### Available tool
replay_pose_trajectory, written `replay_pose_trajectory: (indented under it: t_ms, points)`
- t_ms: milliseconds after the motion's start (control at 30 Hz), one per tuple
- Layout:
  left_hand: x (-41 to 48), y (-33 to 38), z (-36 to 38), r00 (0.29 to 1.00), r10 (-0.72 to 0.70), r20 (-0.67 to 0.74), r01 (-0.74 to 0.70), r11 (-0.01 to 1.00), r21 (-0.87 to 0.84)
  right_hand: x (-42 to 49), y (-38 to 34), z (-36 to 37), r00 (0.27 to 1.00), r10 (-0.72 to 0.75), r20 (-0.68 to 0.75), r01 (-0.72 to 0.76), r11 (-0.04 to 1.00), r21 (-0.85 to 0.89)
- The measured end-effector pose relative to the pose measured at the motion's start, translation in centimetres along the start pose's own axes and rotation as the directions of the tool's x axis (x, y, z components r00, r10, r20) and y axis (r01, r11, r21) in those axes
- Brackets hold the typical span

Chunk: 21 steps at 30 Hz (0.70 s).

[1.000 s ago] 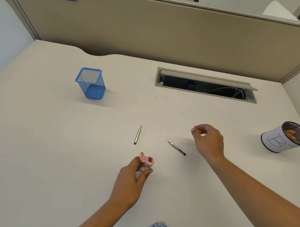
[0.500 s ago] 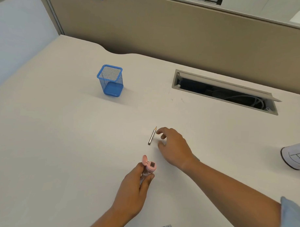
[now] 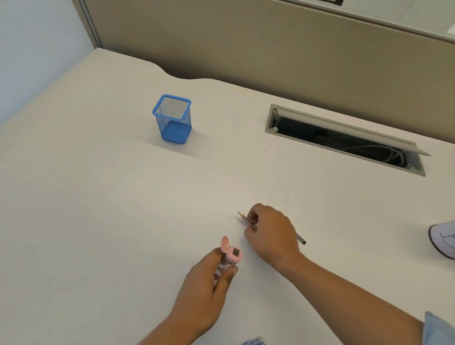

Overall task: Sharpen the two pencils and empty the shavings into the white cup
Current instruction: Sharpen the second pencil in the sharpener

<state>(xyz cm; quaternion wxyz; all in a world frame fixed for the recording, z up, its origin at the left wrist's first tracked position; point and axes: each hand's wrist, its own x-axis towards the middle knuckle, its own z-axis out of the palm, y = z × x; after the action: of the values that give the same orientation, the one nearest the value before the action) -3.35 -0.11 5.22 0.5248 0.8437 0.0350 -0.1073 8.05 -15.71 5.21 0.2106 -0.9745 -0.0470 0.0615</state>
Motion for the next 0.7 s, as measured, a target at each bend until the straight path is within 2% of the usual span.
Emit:
replay_pose_trajectory:
  t_ms: [67, 133, 267, 400, 700]
  points:
    - [-0.1, 0.5, -0.1, 1.0, 0.027, -0.003, -0.027, 1.0, 0.001, -1.0, 0.2, -1.7, 0.997, 0.075, -0.02, -0.07, 0.976, 0.207]
    - [-0.2, 1.2, -0.3, 0.998, 0.058, -0.004, -0.058, 0.998, 0.008, -2.5, 0.5, -3.9, 0.994, 0.107, -0.025, -0.087, 0.904, 0.419]
    - [-0.7, 3.1, -0.9, 0.985, 0.172, -0.011, -0.171, 0.985, 0.032, -7.0, 0.9, -8.8, 0.998, 0.049, -0.035, -0.019, 0.801, 0.598]
    - [-1.5, 4.9, -1.2, 0.957, 0.288, -0.023, -0.287, 0.957, 0.038, -11.5, 0.9, -12.1, 0.999, -0.008, -0.051, 0.038, 0.79, 0.612]
    - [-2.8, 7.1, -0.9, 0.928, 0.373, 0.0, -0.372, 0.925, 0.079, -15.7, 0.7, -12.9, 0.98, -0.088, -0.18, 0.162, 0.88, 0.447]
